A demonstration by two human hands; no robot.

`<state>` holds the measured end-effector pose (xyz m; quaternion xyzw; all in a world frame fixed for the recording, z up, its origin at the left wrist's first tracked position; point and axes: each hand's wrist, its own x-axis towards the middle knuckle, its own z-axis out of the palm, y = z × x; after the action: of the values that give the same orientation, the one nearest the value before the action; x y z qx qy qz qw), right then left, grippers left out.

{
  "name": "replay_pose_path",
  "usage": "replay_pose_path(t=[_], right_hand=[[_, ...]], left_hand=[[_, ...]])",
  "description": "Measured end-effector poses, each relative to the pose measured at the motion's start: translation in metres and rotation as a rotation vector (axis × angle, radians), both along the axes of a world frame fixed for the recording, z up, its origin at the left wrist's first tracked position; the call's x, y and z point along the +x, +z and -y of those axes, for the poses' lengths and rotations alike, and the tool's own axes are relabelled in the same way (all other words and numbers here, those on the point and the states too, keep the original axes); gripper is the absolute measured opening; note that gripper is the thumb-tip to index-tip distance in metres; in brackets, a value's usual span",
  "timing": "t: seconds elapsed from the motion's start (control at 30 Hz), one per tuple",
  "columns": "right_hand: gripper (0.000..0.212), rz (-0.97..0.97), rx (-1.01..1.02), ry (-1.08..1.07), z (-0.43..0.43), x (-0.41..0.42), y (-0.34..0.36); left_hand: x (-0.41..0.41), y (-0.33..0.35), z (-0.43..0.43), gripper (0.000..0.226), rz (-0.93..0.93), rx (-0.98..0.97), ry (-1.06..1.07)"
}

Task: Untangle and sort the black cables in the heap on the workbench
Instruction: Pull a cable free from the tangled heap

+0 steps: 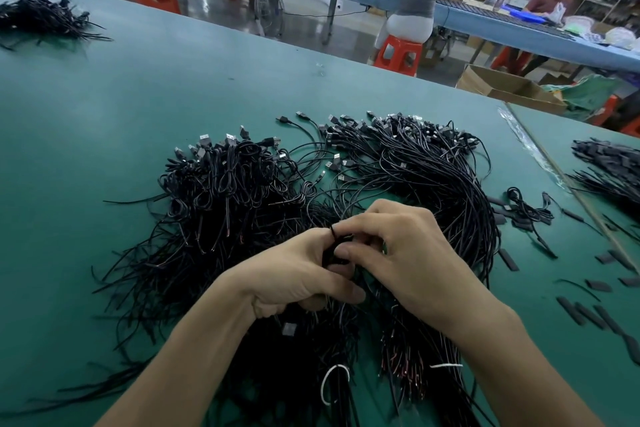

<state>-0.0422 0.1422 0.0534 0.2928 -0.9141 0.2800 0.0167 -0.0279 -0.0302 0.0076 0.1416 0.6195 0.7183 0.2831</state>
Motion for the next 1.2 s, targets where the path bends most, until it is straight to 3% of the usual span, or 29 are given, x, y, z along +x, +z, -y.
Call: replay_pose_path(t=[0.37, 0.57, 0.67, 0.77, 1.0, 1.2], right_hand=[[0.008, -0.028, 0.064, 0.116, -0.0036, 0.0021, 0.0], [0.033, -0.037, 0.106, 0.135, -0.0053, 0.0013, -0.0006], [0.026, -0.038, 0.077, 0.122, -0.006, 0.001, -0.0027], [0.016, -0.047, -0.003, 0.123, -0.0081, 0.0013, -0.0049], [0.007, -0.21, 0.07, 0.204, -0.007, 0.0013, -0.0017], [0.018, -0.427, 0.132, 0.204, -0.0043, 0.0009, -0.0042]], left_hand=[[0.001, -0.0009, 0.0018, 0.029, 0.023, -0.116, -0.068], [0.0008, -0.0047, 0.0005, 0.033, 0.039, -0.169, -0.104], [0.0011, -0.0051, -0.0007, 0.033, 0.047, -0.164, -0.097], [0.0004, -0.0036, -0.0007, 0.018, 0.033, -0.148, -0.092], [-0.0005, -0.0047, -0.0007, 0.018, 0.011, -0.146, -0.075], [-0.0024, -0.0039, -0.0059, 0.022, 0.162, 0.057, 0.032]])
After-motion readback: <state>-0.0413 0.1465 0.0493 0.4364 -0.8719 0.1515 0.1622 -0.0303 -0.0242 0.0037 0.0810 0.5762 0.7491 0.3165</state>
